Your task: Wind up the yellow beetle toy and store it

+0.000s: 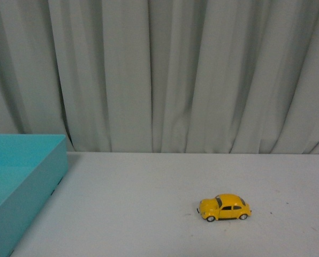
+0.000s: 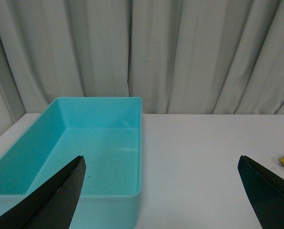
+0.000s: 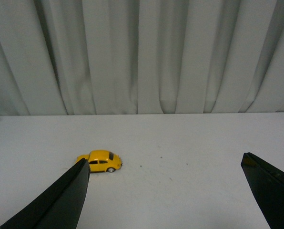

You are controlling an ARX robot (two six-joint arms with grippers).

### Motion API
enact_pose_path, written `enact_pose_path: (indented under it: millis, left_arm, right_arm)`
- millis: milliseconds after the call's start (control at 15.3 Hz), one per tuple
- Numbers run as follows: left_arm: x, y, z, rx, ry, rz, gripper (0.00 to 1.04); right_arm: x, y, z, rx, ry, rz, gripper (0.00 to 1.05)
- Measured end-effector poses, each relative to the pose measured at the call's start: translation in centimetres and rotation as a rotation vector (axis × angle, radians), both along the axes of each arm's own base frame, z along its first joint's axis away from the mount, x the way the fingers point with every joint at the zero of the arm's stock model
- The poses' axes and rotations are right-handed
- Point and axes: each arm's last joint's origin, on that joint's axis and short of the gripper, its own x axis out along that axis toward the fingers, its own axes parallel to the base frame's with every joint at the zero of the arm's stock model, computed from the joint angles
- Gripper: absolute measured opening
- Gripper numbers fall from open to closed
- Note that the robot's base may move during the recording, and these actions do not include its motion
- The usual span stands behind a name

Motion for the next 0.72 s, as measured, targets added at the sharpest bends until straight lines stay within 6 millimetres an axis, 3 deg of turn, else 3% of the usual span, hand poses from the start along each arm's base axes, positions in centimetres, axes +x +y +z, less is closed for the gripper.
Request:
enact_pose_path:
  millis: [719]
  left_arm:
    - [0.00,0.00,-0.01,0.000,0.001,0.000,0.98]
  right_arm:
    - [0.00,0.00,-0.01,0.000,0.002,0.000,0.98]
